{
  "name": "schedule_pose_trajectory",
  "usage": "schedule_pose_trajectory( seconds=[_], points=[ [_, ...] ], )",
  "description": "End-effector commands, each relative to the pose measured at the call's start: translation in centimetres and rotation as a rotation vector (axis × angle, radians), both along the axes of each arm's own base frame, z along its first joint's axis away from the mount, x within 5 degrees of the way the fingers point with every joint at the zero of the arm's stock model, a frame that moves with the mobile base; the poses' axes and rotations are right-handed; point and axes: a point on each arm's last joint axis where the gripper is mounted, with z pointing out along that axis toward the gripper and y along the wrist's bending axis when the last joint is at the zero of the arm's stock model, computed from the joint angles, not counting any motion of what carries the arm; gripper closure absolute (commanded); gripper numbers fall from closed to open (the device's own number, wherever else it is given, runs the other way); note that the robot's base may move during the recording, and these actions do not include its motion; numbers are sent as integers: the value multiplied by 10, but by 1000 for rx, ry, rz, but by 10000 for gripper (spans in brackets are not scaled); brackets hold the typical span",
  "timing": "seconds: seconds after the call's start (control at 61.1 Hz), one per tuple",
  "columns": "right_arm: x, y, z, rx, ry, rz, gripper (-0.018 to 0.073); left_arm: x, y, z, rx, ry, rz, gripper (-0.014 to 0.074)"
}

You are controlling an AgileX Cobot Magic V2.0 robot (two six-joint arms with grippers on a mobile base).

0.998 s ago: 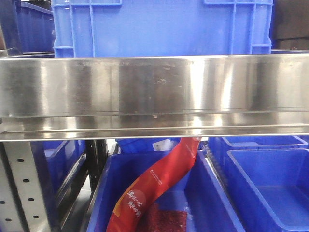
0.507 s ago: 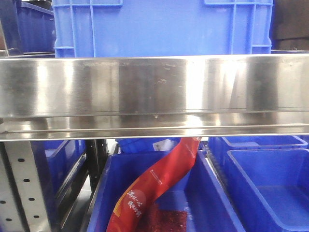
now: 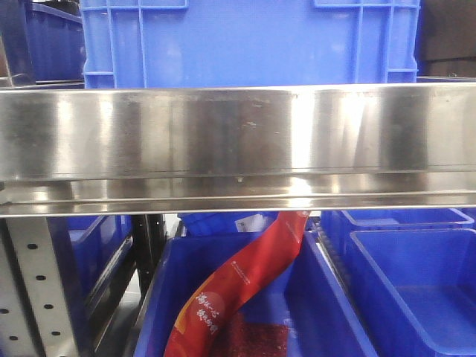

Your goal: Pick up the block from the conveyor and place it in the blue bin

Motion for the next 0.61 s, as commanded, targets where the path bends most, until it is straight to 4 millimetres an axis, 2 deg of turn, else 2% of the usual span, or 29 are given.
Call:
schedule_pose_trajectory(
  seconds=[0.0,0.245,0.442,0.589],
  points=[
    [-1,-5,-10,-3,-5,-59,721,-1,1,2,-10,-14,3,707],
    [-13,-21,-73,-12,40,-277,721,-1,1,2,-10,-14,3,707],
    [-16,-24,-121,-18,87,-323,721,-1,1,2,-13,-17,8,707],
    [-16,-24,-121,-13,67,-332,721,-1,2,3,-15,-22,13,707]
  ],
)
